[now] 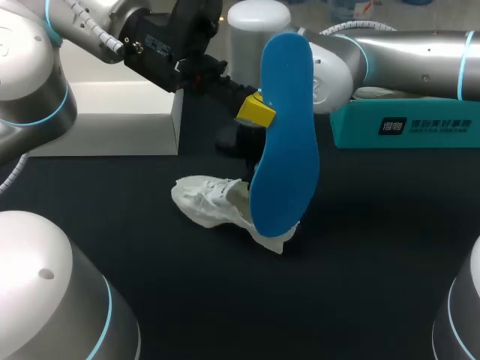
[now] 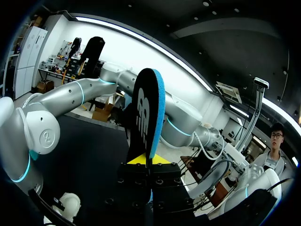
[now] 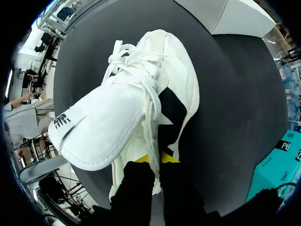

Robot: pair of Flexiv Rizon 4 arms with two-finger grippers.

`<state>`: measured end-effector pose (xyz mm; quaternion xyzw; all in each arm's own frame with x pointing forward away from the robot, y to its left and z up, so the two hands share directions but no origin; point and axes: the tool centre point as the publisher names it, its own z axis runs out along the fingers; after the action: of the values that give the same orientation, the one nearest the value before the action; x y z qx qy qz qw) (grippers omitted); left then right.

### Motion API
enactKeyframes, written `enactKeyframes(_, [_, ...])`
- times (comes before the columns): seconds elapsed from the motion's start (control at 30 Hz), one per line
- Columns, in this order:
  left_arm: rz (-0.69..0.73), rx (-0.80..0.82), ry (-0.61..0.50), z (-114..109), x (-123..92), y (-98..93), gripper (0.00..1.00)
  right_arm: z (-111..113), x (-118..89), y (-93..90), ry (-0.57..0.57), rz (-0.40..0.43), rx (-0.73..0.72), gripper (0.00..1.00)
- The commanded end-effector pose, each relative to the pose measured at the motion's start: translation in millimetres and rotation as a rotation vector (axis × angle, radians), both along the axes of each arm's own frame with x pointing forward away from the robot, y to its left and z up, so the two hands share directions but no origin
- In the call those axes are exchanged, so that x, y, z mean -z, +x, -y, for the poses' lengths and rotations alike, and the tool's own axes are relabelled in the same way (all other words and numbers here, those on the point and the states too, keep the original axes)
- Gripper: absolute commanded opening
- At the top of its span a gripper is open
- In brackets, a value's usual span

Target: Take the shoe out of the shoebox, open the shoe tongue, remove and reinsert the insole, then place the shoe into the shoebox

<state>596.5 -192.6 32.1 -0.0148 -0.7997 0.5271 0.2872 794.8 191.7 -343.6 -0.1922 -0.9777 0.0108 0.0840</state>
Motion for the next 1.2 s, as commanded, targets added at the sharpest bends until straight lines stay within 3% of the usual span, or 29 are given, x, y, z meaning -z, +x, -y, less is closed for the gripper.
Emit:
enactKeyframes(0.03, [0.001,0.002,0.003,1,0,0.7,0.0,18,-11,-12.2,0.158,-0.079,0.445,0.0])
enactKeyframes(0.1, [0.001,0.002,0.003,1,0,0.7,0.0,22,-12,-18.1,0.131,-0.125,0.627,0.0])
enactKeyframes(0.23, [0.001,0.002,0.003,1,0,0.7,0.0,24,-16,-29.0,0.093,-0.125,0.89,0.0])
enactKeyframes(0.3, [0.001,0.002,0.003,1,0,0.7,0.0,24,-19,-31.7,-0.011,-0.121,0.957,0.0])
enactKeyframes(0.33, [0.001,0.002,0.003,1,0,0.7,0.0,22,-22,-28.7,-0.13,-0.094,0.926,0.0])
enactKeyframes(0.67, [0.001,0.002,0.003,1,0,0.7,0.0,22,-22,-28.7,-0.13,-0.094,0.926,0.0])
enactKeyframes(0.77, [0.001,0.002,0.003,1,0,0.7,0.0,28,-25,-26.6,-0.011,-0.112,1.093,0.0])
enactKeyframes(0.9, [0.001,0.002,0.003,1,0,0.7,0.0,34,-19,-26.7,0.032,-0.136,1.287,0.0])
enactKeyframes(1.1, [0.001,0.002,0.003,1,0,0.7,0.0,38,-8,-28.0,0.126,-0.118,1.409,0.0])
enactKeyframes(1.2, [0.001,0.002,0.003,1,0,0.7,0.0,36,-3,-25.0,0.136,-0.119,1.399,0.0])
